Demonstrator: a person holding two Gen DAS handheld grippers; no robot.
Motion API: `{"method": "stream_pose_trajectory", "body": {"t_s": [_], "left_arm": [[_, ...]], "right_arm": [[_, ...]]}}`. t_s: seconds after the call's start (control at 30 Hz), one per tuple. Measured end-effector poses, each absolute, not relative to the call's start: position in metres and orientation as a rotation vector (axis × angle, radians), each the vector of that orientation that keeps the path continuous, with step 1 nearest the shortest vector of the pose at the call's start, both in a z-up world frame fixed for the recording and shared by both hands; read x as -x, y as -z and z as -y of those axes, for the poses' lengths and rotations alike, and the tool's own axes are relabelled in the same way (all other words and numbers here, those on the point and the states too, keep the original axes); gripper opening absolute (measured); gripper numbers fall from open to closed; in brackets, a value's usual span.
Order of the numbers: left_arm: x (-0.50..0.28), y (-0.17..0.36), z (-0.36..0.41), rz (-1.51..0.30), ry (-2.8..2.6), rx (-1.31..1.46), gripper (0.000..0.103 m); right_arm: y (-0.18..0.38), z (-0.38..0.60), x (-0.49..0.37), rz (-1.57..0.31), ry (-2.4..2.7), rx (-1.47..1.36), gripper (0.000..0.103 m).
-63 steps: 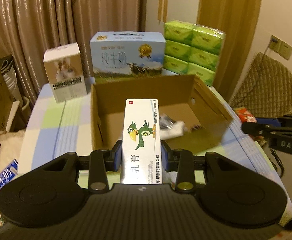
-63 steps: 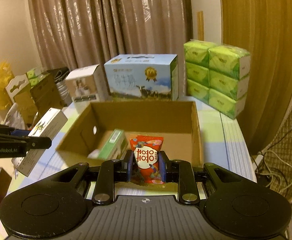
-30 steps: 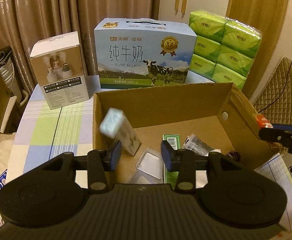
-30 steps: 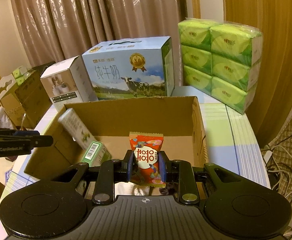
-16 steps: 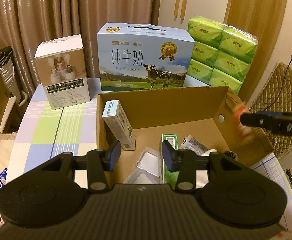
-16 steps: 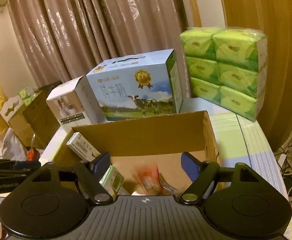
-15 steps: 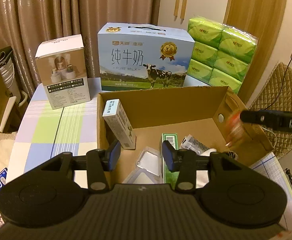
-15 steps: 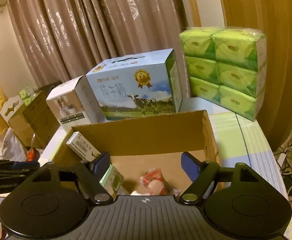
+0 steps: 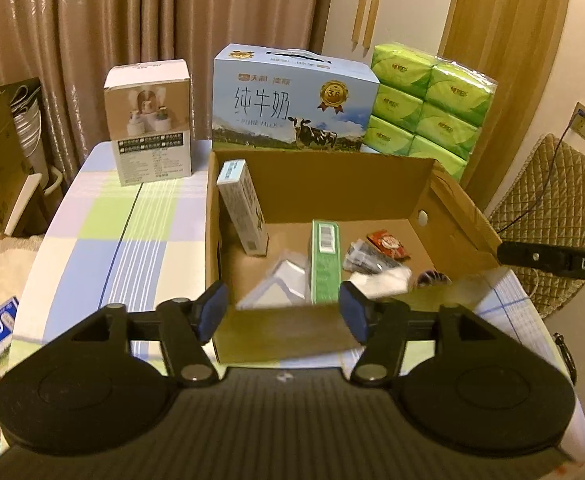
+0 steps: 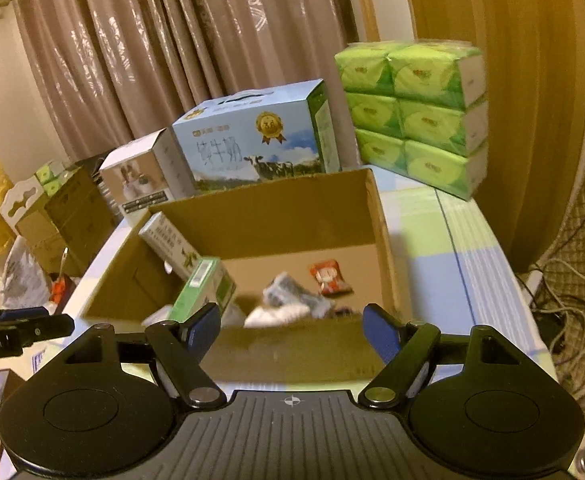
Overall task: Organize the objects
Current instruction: 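Withdraw both tools from the box back toward the table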
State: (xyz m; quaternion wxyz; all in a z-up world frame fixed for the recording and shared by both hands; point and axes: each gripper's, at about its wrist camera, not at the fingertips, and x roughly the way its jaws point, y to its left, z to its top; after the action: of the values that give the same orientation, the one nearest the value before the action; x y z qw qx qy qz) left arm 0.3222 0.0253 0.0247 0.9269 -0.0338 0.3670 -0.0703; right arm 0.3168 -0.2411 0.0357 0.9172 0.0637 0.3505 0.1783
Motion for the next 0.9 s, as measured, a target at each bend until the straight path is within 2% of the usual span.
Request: {"method": "stream_pose_trajectory", "body": {"t_s": [0.1,0.33,0.5,0.7,0.9], "left_arm": [[-0.296,-0.026,-0.025,-0.753,0.128,0.089,0.069],[-0.234,-0.03,-0.022,-0.759,0.107,0.127,0.081],[-0.195,-0.034,-0.014,-0.759,0.11,0.119,0.096],[-0.159,-0.035,-0.001,-0.769,0.118,0.068,0.101],[-0.13,-0.033,0.004,-0.787,0.112,0.065,0.101]], "right_arm": [[-0.036,0.247,-0.288,-0.717,-0.361,-0.128,0.078],[-0.029,0.259,-0.215,-0.74,-0.336,-0.177,0.082],[-0.027,0.261,-0.171,-0.741,-0.327,-0.131,0.082],[-0.027,0.265,-0.136,-0.74,-0.341,-0.109,0.082],[-0.029,0.266,-0.116,-0.739,-0.355,-0.103,0.082]]}}
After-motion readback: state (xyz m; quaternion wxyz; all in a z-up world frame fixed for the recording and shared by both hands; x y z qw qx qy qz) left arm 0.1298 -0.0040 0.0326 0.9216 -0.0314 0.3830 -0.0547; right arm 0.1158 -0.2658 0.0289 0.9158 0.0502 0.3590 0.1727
